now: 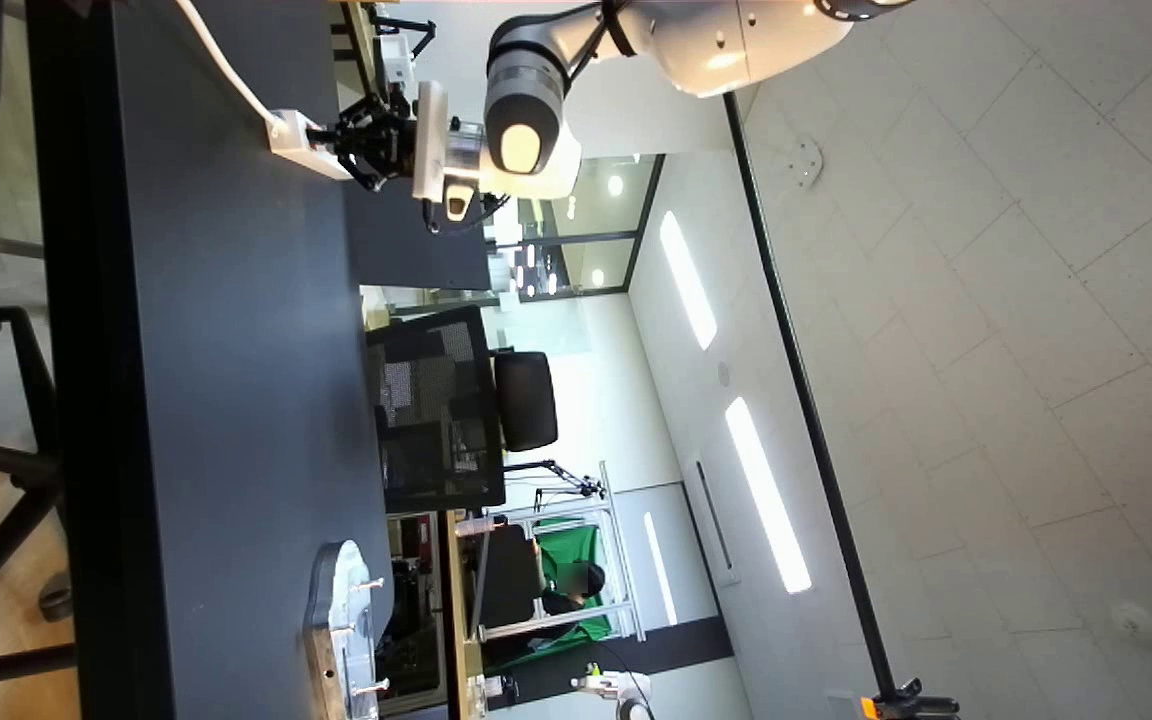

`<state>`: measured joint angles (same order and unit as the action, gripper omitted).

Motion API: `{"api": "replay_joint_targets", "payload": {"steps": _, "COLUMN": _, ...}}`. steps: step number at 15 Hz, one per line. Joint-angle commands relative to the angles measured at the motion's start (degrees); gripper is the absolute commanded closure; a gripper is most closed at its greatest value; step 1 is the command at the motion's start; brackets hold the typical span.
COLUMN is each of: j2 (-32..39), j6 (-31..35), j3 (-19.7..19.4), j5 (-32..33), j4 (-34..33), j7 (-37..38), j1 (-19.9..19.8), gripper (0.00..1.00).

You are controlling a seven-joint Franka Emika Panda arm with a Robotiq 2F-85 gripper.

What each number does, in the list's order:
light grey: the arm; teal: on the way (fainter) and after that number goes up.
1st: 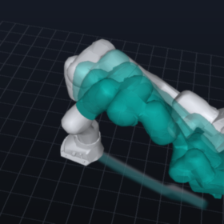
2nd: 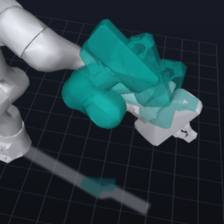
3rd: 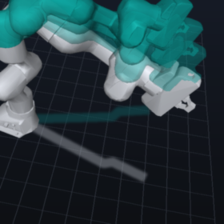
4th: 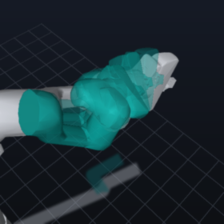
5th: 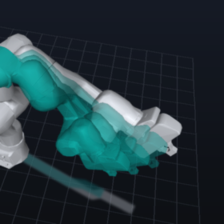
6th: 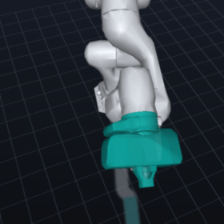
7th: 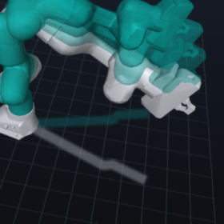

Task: Turn the adapter switch on and off

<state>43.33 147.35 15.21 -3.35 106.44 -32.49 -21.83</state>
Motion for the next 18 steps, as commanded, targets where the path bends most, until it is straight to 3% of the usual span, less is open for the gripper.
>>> {"api": "replay_joint_targets", "payload": {"steps": 1, "j2": 8.7, "j6": -8.9, "j3": 1.2, "j5": -5.1, "j4": -9.8, "j7": -8.2, "j1": -3.0, "gripper": 1.00}}
{"api": "replay_joint_targets", "payload": {"steps": 5, "j2": 12.5, "j6": -18.8, "j3": 0.9, "j5": -12.5, "j4": -17.0, "j7": -16.8, "j1": -4.4, "gripper": 1.00}}
{"api": "replay_joint_targets", "payload": {"steps": 8, "j2": 12.7, "j6": -22.6, "j3": -1.2, "j5": -15.5, "j4": -19.7, "j7": -18.4, "j1": -3.3, "gripper": 1.00}}
{"api": "replay_joint_targets", "payload": {"steps": 18, "j2": 0.5, "j6": -17.2, "j3": -7.7, "j5": -11.7, "j4": -12.7, "j7": -12.8, "j1": 6.1, "gripper": 1.00}}
